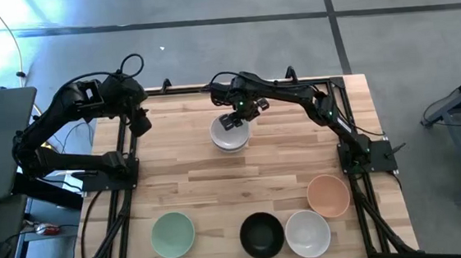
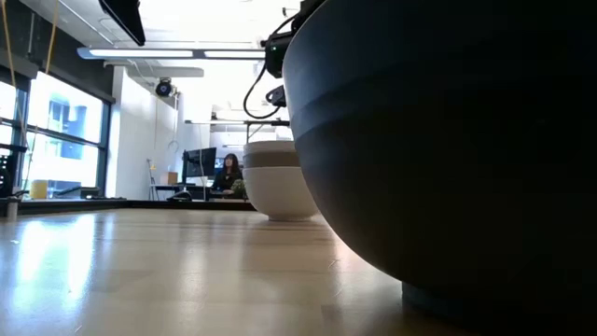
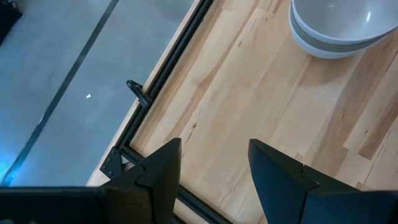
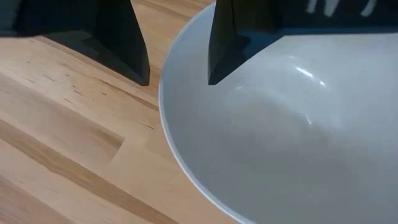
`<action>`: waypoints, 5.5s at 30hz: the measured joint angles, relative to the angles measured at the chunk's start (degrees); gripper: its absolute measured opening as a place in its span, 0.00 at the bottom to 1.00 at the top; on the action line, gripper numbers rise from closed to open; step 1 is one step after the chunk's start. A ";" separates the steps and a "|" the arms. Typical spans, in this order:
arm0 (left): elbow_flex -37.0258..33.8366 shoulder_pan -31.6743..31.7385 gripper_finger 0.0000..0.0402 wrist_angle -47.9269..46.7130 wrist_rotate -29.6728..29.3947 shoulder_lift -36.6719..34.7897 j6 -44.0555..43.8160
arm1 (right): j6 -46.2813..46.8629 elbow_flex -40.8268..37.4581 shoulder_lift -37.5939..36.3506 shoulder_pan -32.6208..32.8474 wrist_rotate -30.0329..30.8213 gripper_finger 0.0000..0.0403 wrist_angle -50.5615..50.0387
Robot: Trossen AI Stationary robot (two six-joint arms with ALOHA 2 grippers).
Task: Nest bowls inside each other
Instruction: Stack the light green bowl on the white bowl
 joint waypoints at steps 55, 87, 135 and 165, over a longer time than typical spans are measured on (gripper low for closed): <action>-22.80 -39.58 0.44 16.74 28.39 9.64 -11.02 | -20.45 0.02 -37.41 36.27 15.79 0.38 -0.08; -22.80 -52.42 0.44 30.72 26.74 24.62 -18.69 | -20.72 0.02 -45.47 41.62 24.83 0.38 -0.40; -22.82 -53.37 0.19 32.92 28.81 35.58 -14.58 | -17.47 0.02 -46.10 42.83 24.80 0.38 -0.42; 1.05 -28.57 0.00 15.17 18.88 35.17 -1.48 | -13.09 0.02 -46.10 49.62 32.57 0.38 -1.90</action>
